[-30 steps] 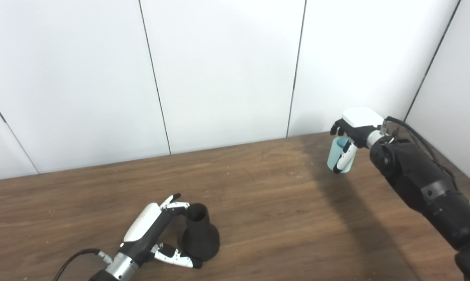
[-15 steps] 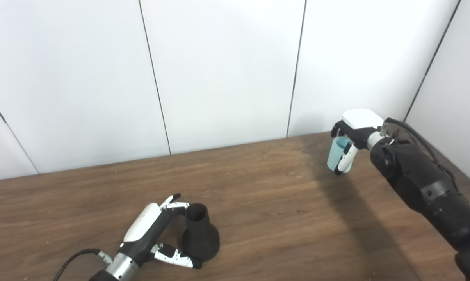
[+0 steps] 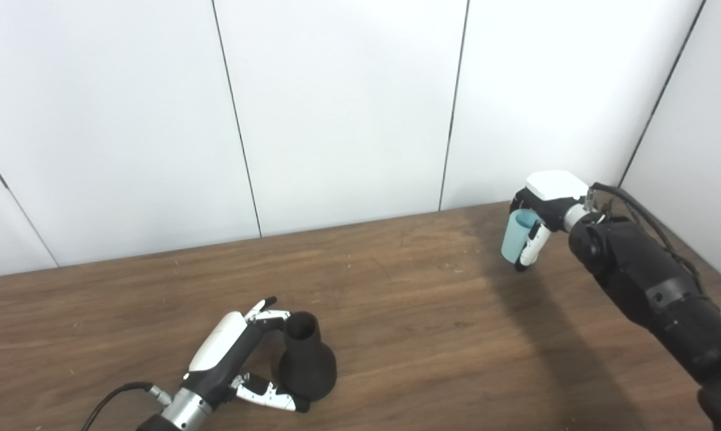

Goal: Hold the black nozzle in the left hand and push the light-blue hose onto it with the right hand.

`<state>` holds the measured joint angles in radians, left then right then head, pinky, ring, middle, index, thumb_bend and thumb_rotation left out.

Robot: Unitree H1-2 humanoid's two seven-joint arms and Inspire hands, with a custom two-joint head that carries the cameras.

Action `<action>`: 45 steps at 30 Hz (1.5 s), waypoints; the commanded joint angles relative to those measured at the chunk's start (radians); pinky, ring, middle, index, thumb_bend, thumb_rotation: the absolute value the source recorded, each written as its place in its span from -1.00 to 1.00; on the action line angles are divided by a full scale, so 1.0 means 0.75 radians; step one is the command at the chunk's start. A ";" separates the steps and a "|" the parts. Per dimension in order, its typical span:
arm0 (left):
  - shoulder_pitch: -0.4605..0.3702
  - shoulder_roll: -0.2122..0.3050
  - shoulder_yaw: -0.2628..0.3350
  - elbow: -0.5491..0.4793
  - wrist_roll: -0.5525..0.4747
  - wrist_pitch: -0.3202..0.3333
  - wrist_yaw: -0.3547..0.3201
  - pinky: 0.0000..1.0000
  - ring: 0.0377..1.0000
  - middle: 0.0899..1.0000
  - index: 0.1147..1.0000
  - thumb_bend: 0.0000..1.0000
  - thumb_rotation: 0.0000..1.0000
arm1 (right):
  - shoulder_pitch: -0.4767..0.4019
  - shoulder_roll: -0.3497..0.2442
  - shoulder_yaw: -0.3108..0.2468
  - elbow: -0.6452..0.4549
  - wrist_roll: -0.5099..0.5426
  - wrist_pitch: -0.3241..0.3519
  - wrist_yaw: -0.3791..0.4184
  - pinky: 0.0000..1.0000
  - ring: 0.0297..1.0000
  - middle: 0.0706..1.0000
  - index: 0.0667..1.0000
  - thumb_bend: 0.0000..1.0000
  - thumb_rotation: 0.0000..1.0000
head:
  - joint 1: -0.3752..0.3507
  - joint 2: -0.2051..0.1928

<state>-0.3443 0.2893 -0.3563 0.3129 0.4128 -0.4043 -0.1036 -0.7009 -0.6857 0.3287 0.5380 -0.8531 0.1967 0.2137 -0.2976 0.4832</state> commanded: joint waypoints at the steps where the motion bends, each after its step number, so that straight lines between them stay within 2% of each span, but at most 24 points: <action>1: 0.188 0.007 -0.051 0.124 0.041 0.012 -0.025 0.96 0.53 -0.10 -0.17 0.05 -1.00 | -0.096 -0.071 -0.015 -0.032 -0.017 -0.001 -0.015 0.07 0.32 0.39 0.30 0.98 -0.54 | -0.001 0.001; 7: 0.188 0.007 -0.050 0.121 0.035 0.017 -0.032 0.96 0.53 -0.10 -0.17 0.05 -1.00 | -0.090 -0.066 -0.020 -0.046 -0.019 -0.014 -0.042 -0.02 0.20 0.29 0.24 0.96 -0.57 | 0.000 0.003; 13: 0.190 0.007 -0.050 0.118 0.037 0.020 -0.033 0.96 0.53 -0.10 -0.17 0.05 -1.00 | -0.082 -0.065 -0.026 -0.052 -0.013 -0.033 -0.068 -0.08 0.17 0.27 0.24 0.96 -0.58 | 0.000 0.004; 29: 0.192 0.005 -0.050 0.103 0.041 0.034 -0.036 0.97 0.53 -0.10 -0.17 0.05 -1.00 | -0.080 -0.062 -0.048 -0.047 0.005 -0.057 -0.093 -0.05 0.20 0.30 0.23 0.96 -0.58 | 0.003 0.005; 45: 0.192 0.007 -0.051 0.097 0.043 0.043 -0.042 0.97 0.52 -0.10 -0.17 0.05 -1.00 | -0.087 -0.063 -0.041 -0.042 -0.009 -0.044 -0.090 -0.03 0.18 0.22 0.13 0.93 -0.62 | 0.001 0.011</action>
<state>-0.3430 0.2897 -0.3550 0.3094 0.4091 -0.3965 -0.1139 -0.7008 -0.6864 0.3190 0.5372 -0.8537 0.1565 0.1668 -0.2961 0.4909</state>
